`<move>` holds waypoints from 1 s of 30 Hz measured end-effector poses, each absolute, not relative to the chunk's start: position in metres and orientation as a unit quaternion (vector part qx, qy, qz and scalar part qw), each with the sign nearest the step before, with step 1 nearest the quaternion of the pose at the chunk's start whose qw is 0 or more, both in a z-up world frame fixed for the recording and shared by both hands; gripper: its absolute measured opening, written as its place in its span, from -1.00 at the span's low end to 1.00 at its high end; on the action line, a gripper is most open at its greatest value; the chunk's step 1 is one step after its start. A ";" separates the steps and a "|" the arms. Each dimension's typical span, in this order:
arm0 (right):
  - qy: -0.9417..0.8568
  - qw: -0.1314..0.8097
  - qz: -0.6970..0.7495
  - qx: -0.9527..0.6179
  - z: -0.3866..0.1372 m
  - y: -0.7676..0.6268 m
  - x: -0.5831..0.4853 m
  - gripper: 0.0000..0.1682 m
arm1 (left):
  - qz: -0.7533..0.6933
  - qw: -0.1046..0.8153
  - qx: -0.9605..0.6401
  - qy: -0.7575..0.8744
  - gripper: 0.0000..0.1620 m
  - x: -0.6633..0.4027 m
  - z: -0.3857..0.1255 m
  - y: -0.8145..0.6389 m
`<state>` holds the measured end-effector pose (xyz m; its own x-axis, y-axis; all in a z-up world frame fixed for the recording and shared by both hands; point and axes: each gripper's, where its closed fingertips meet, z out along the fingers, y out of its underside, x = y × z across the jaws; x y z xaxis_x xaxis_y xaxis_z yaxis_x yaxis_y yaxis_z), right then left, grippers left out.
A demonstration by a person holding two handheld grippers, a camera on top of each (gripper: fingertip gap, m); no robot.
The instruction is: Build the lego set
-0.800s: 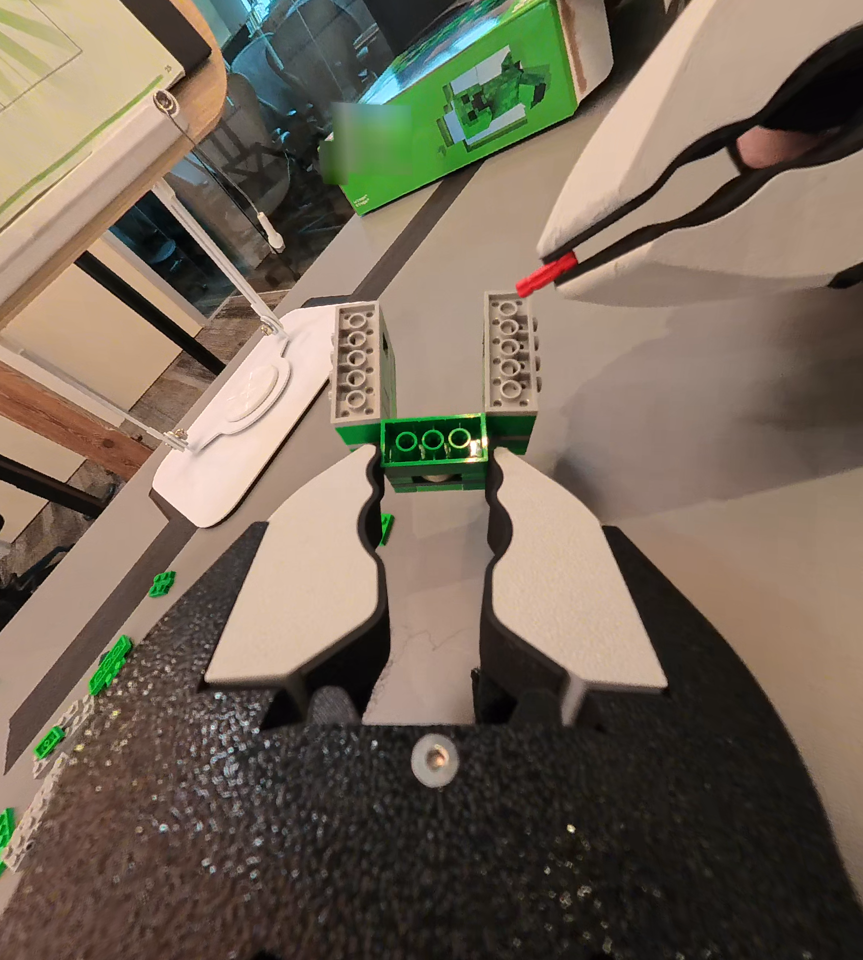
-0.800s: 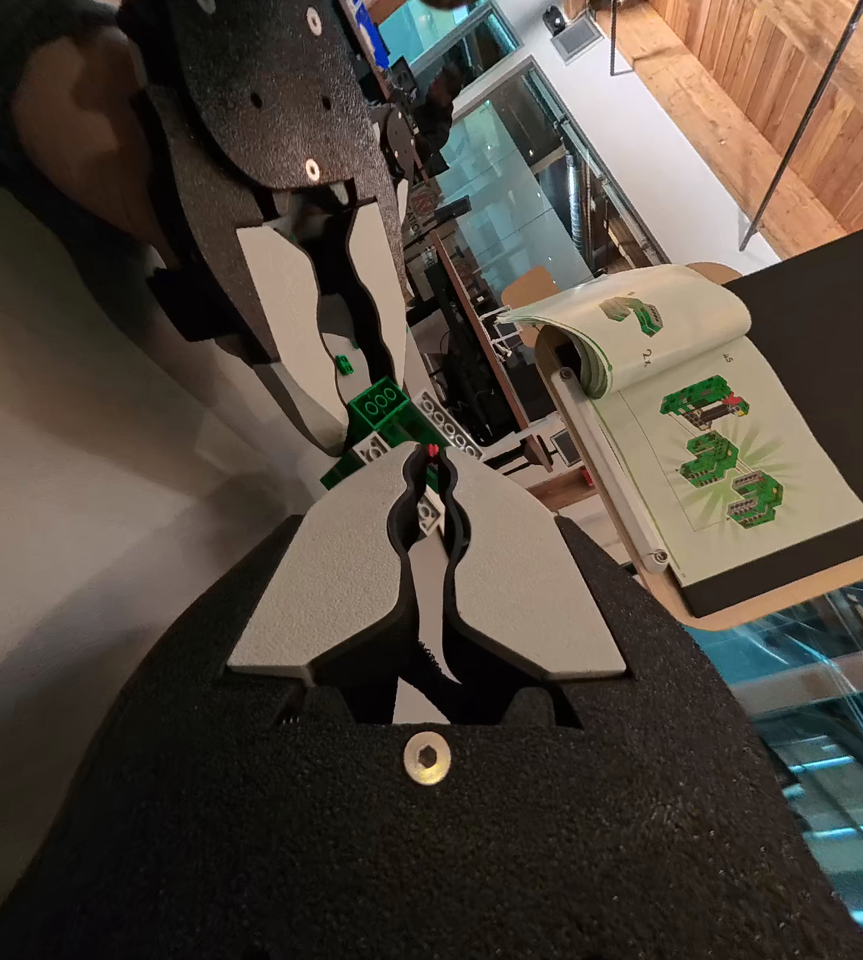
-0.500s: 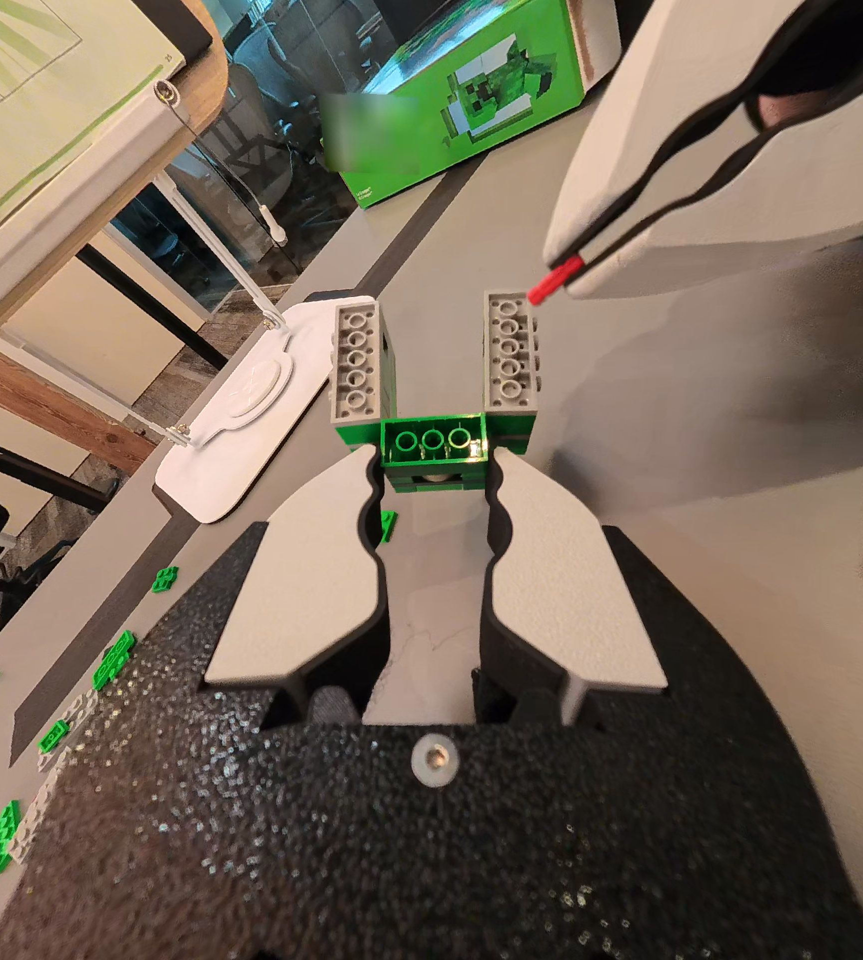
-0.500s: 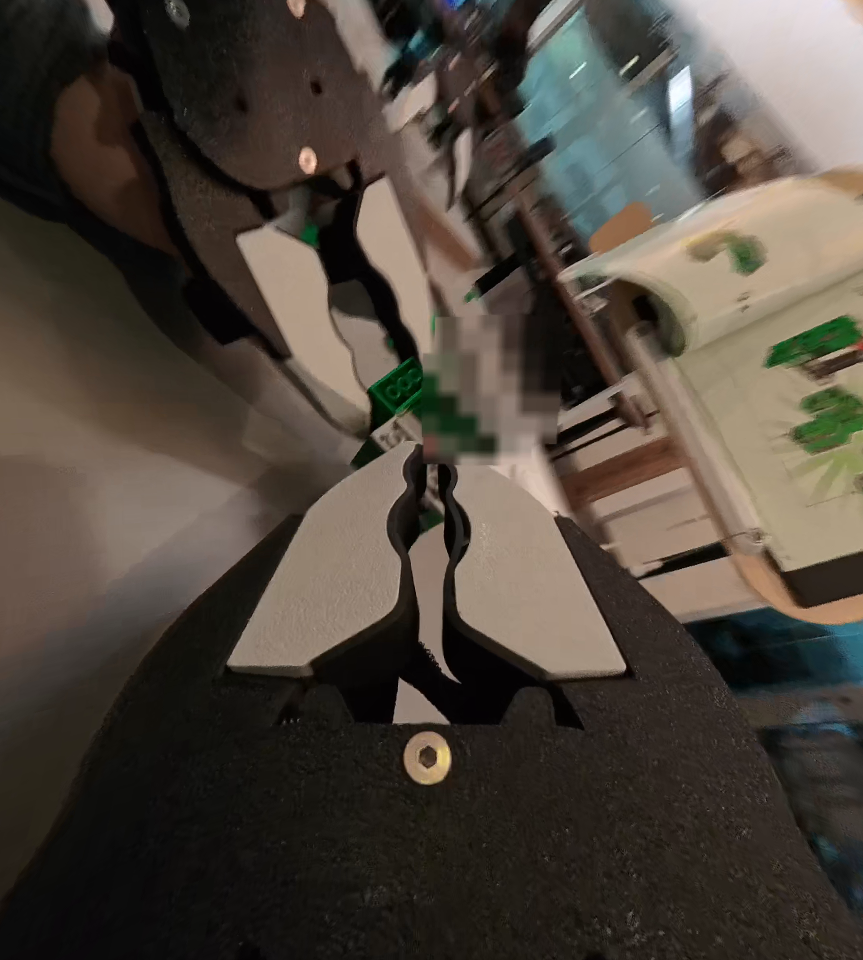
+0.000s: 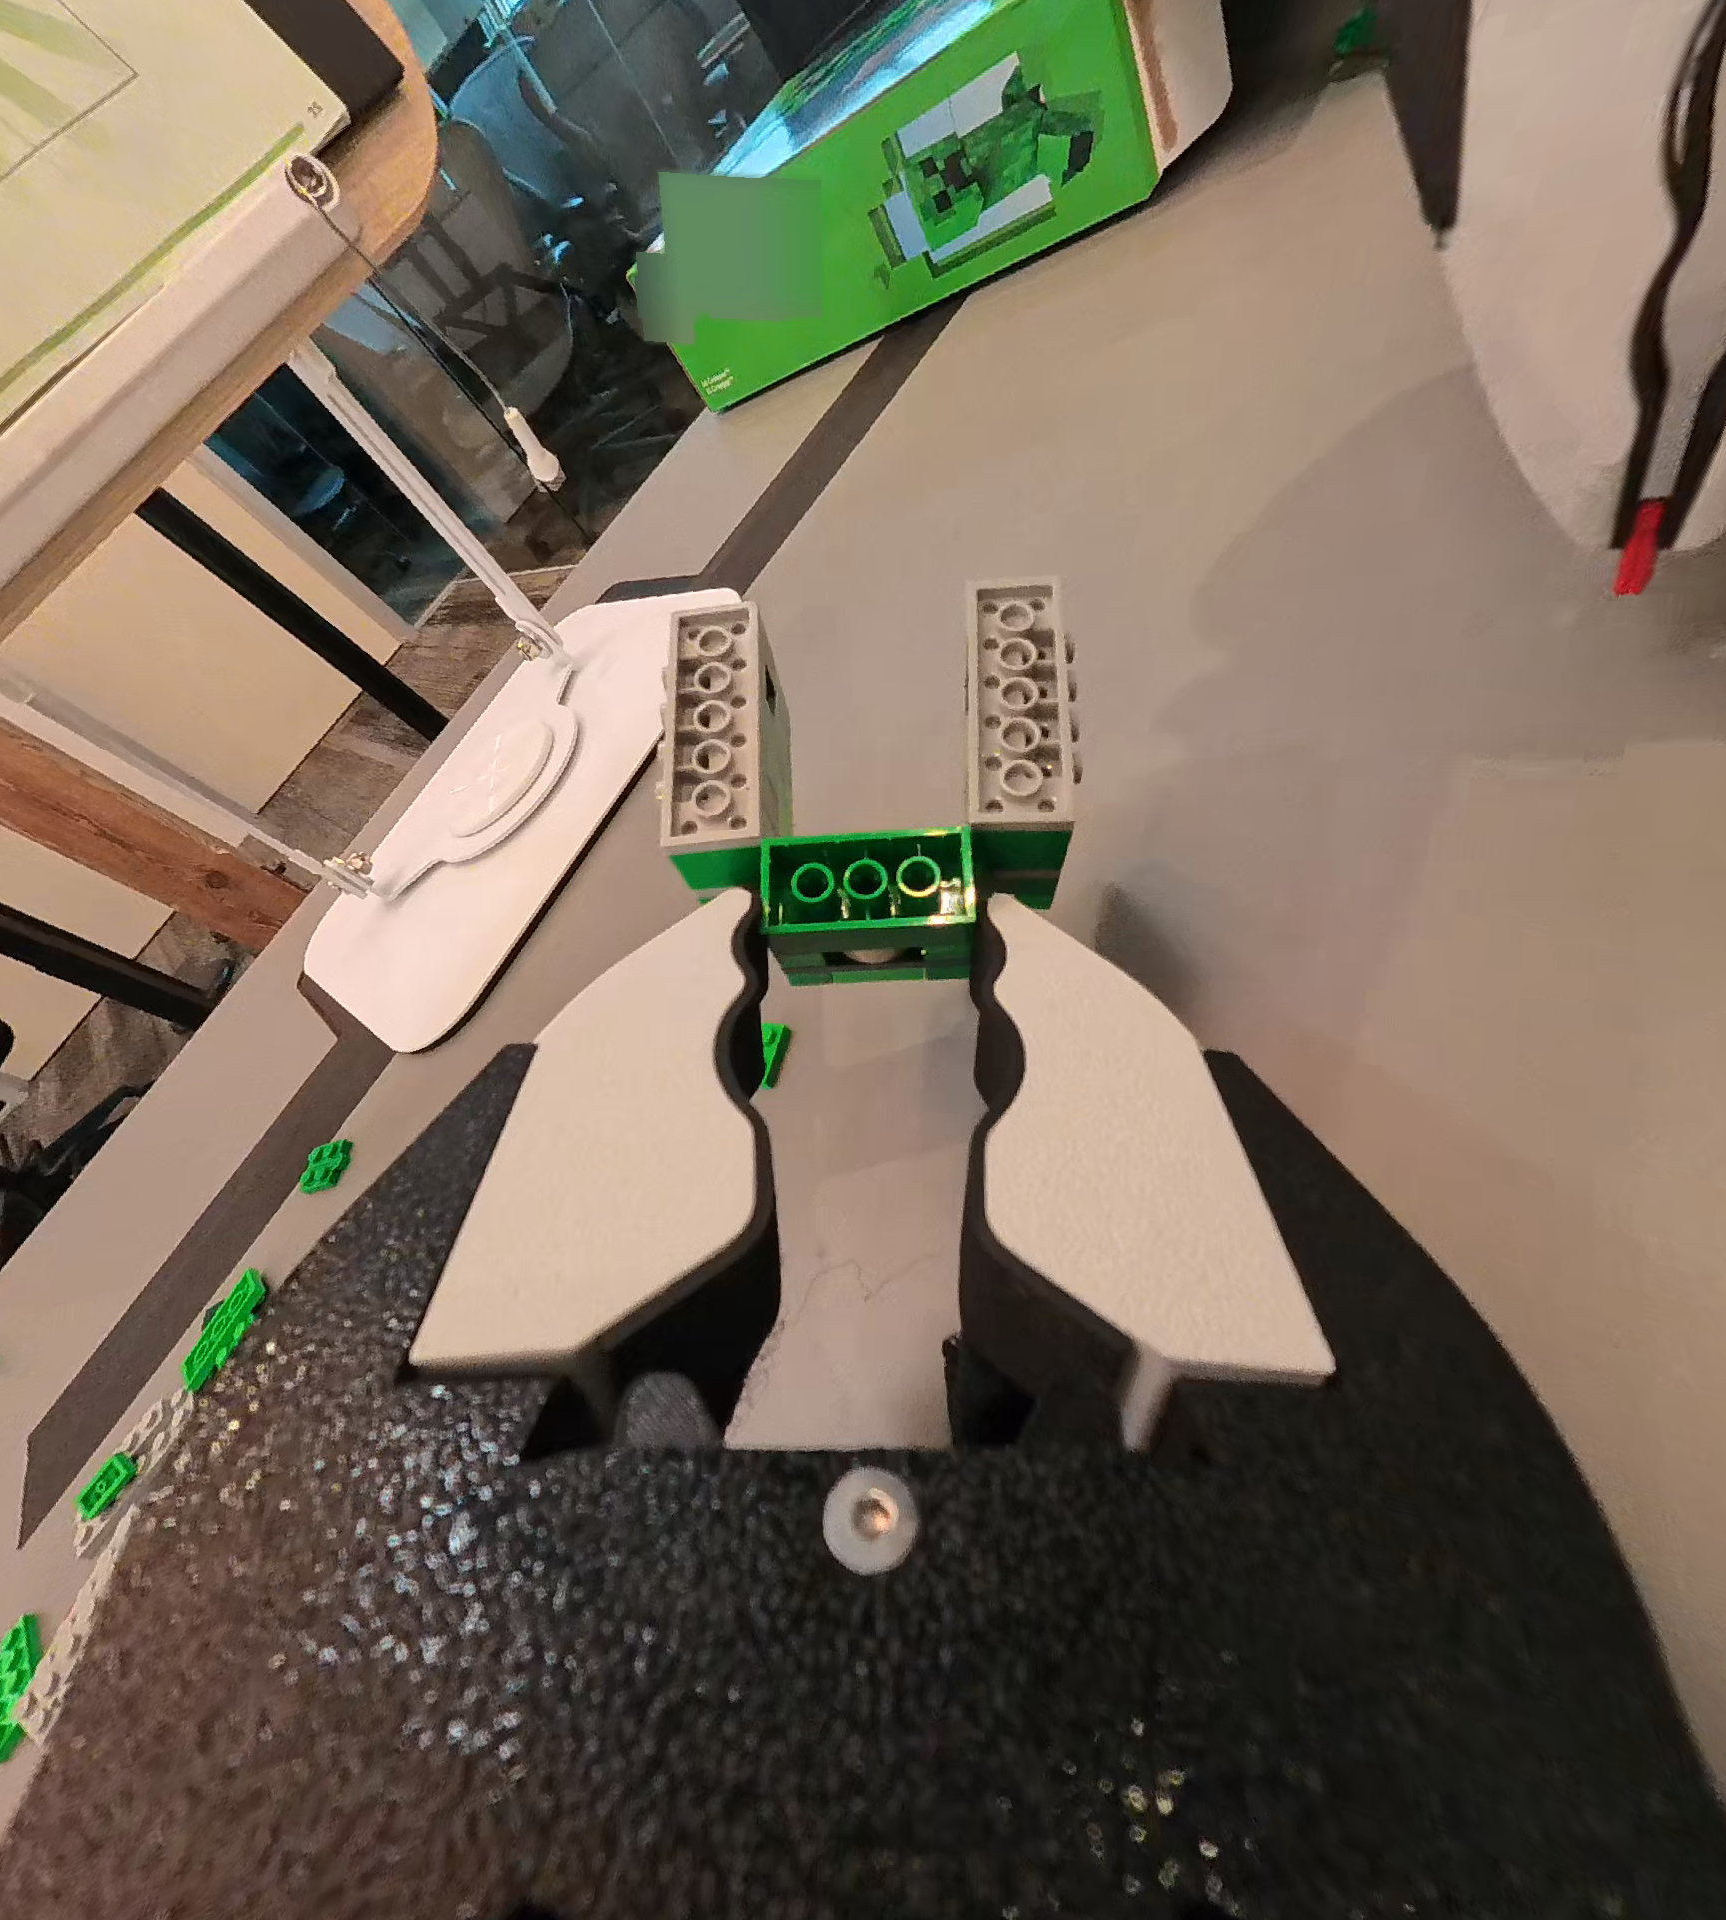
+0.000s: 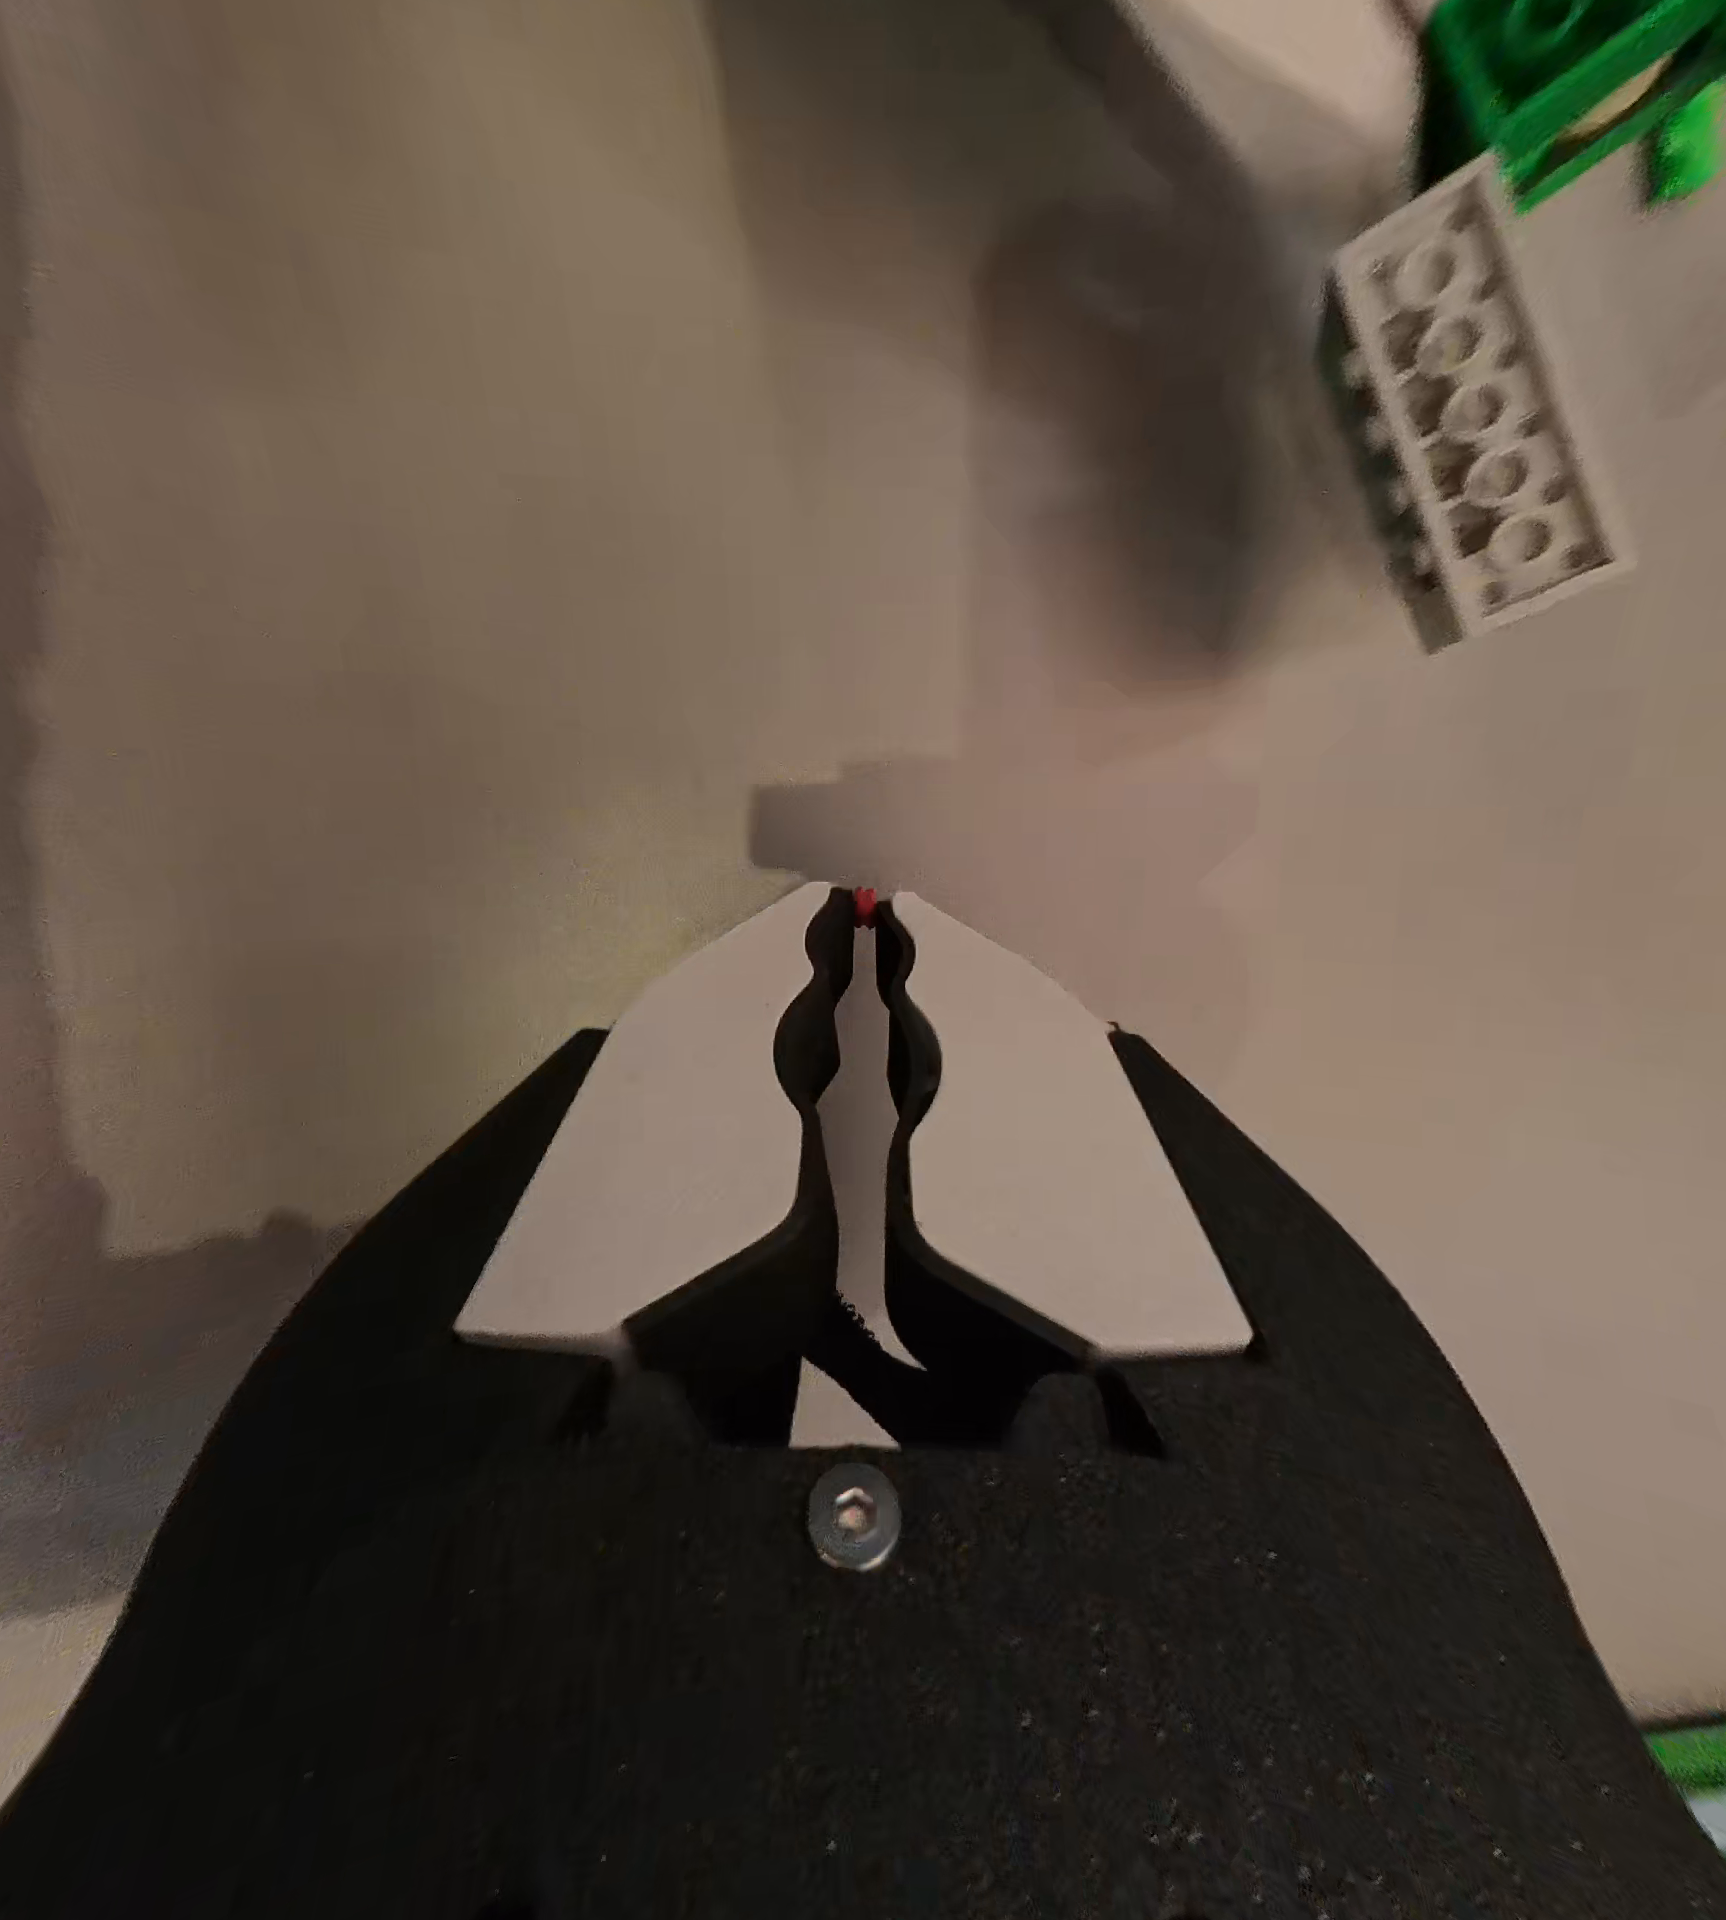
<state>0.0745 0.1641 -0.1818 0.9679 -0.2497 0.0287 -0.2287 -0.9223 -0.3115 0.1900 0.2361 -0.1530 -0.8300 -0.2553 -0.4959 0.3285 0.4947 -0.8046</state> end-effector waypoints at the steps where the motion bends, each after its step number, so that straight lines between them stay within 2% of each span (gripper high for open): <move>1: 0.119 0.137 -0.025 -0.983 -0.184 0.162 0.072 -0.96 | -0.502 0.291 0.023 0.814 -0.55 0.190 -0.153 0.236; 8: 0.090 0.088 -0.018 -0.992 -0.185 0.166 0.071 -0.96 | -0.500 0.288 0.027 0.816 -0.55 0.189 -0.154 0.235; 14: 0.051 0.169 -0.216 -0.960 -0.131 0.208 0.119 -0.96 | -0.499 0.255 0.043 0.827 -0.55 0.181 -0.160 0.231; 17: 0.015 0.181 -0.273 -0.945 -0.115 0.230 0.131 -0.96 | -0.507 0.250 0.058 0.823 -0.55 0.176 -0.158 0.230; 30: -0.049 0.093 -0.328 -0.939 -0.129 0.240 0.141 -0.96 | -0.519 0.298 0.111 0.793 -0.55 0.166 -0.145 0.227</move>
